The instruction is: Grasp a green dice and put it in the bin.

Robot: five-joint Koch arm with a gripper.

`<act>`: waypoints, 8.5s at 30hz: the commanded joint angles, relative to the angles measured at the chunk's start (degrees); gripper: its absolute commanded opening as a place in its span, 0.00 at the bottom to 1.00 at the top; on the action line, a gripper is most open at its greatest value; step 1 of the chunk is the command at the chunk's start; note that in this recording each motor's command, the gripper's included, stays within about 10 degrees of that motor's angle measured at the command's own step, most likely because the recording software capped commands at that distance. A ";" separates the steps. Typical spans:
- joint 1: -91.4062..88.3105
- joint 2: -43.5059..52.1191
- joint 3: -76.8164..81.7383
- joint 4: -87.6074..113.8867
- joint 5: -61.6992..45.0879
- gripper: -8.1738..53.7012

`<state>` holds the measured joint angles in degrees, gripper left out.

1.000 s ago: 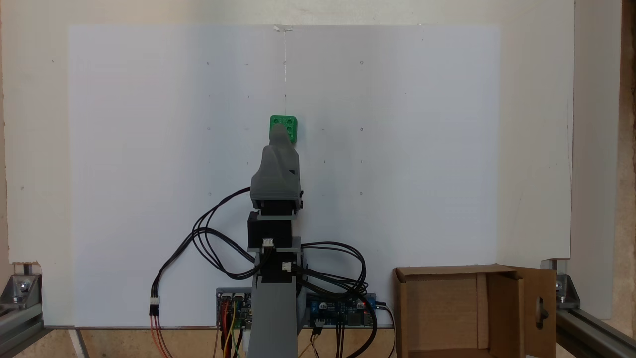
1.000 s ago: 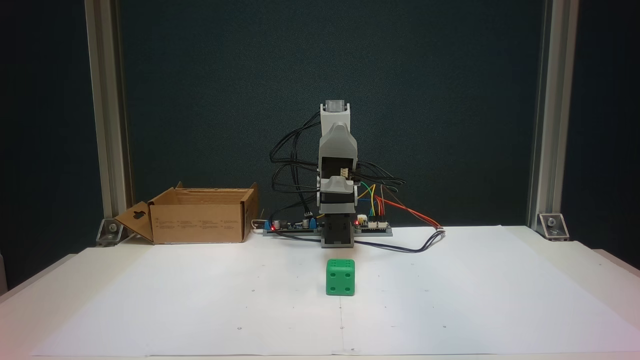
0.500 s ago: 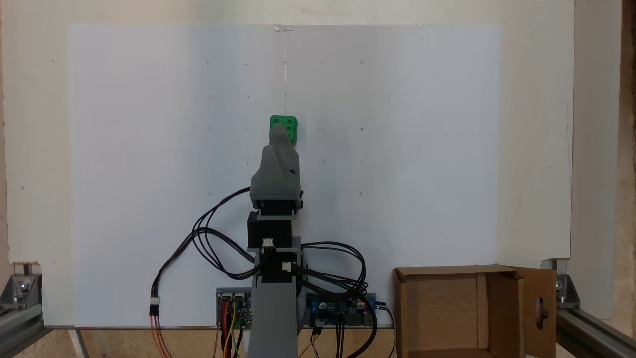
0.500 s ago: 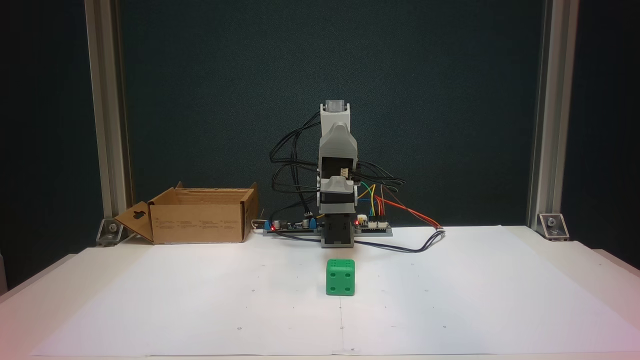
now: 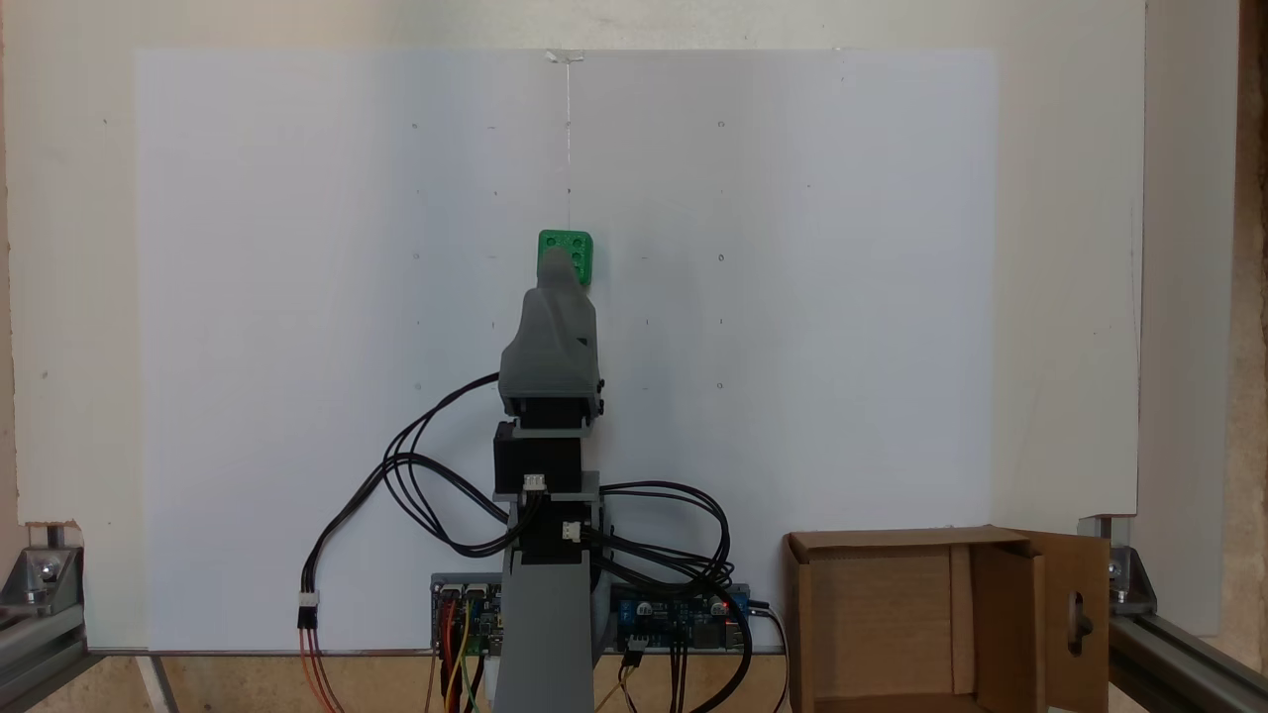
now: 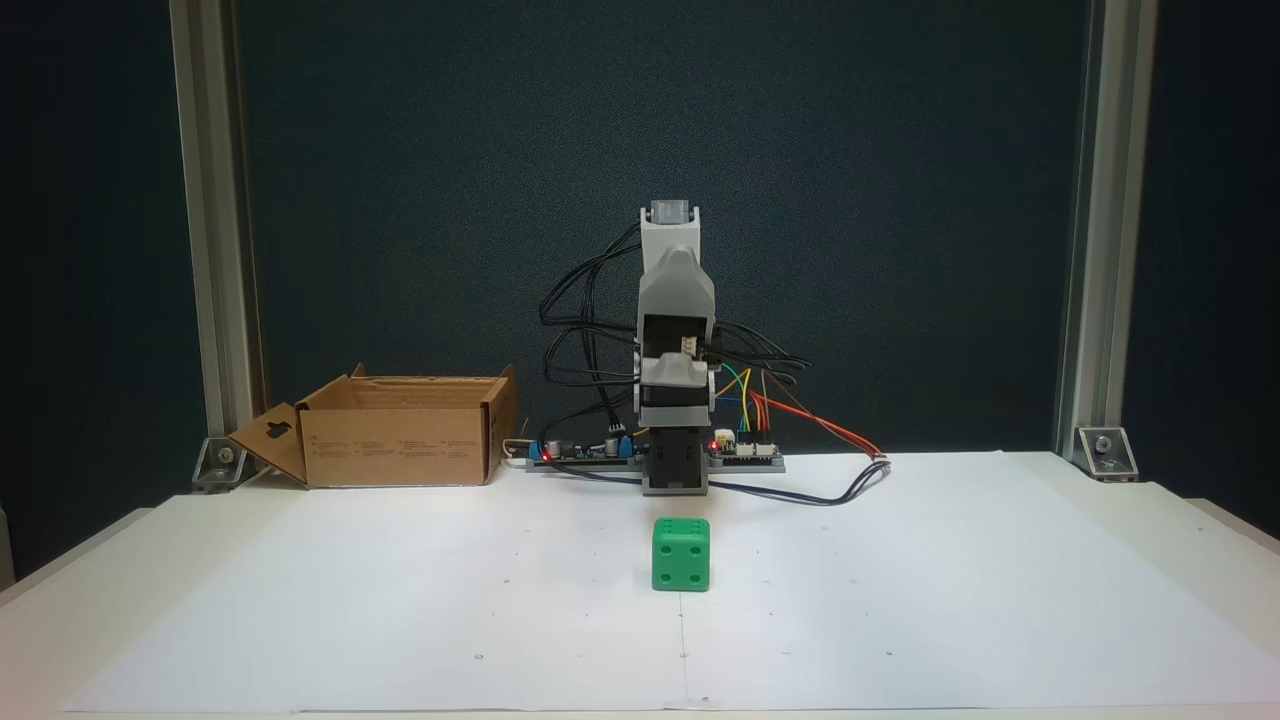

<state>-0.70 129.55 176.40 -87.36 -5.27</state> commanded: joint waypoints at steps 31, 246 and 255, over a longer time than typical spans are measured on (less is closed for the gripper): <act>-4.13 5.98 -55.02 109.25 1.67 0.83; 5.89 -37.09 -107.75 162.42 12.39 0.33; 13.97 -36.65 -107.75 163.48 12.13 0.33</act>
<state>11.07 91.14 71.19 73.04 5.19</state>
